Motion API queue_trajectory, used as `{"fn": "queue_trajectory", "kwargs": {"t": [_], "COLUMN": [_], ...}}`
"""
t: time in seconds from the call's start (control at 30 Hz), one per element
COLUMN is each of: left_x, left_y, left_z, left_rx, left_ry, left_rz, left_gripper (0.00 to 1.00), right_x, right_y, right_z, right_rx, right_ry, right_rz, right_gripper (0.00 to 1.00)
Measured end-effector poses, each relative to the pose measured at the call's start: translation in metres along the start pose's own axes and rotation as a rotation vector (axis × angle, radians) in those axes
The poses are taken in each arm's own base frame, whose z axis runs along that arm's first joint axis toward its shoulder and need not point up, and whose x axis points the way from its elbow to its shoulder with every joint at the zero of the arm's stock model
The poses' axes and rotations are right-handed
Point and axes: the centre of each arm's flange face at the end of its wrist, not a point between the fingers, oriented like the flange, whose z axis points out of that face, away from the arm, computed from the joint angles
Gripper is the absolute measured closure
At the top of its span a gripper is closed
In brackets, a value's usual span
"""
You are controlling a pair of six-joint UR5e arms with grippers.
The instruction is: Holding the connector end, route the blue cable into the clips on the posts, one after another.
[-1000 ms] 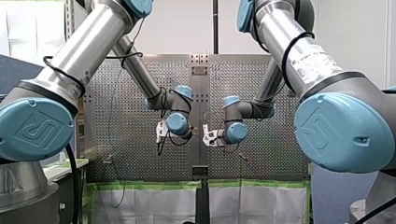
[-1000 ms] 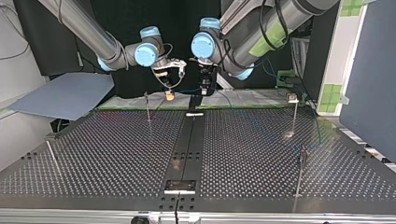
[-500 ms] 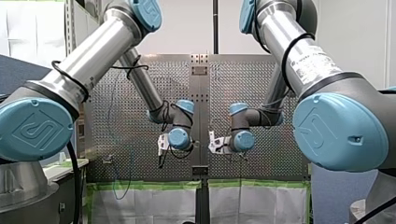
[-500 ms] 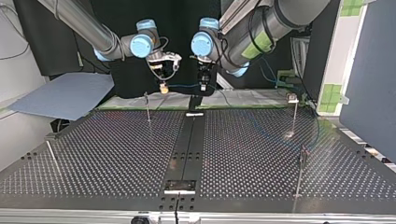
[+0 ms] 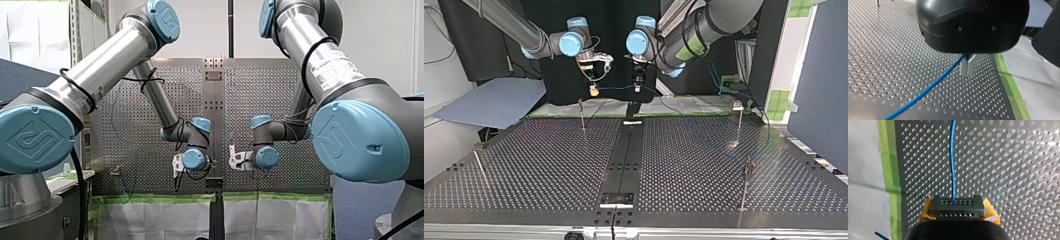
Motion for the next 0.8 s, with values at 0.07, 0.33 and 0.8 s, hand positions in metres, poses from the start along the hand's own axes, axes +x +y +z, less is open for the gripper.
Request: {"fn": "queue_trajectory", "kwargs": {"t": [0.07,0.33,0.8], "left_x": [0.000,-0.001,0.048], "left_y": [-0.003,-0.012,-0.019], "left_z": [-0.001,-0.002,-0.002], "left_rx": [0.006,0.030,0.078], "left_ry": [-0.008,-0.041,-0.022], "left_rz": [-0.009,-0.041,-0.049], "left_gripper": [1.00,1.00,1.00], "right_x": [-0.008,-0.044,-0.053], "right_y": [0.004,0.015,0.038], "right_z": [-0.003,-0.006,-0.007], "right_rx": [-0.009,-0.034,-0.077], "right_ry": [-0.006,-0.043,-0.038], "right_rz": [0.001,-0.013,-0.002], "right_gripper": [1.00,1.00,1.00]}}
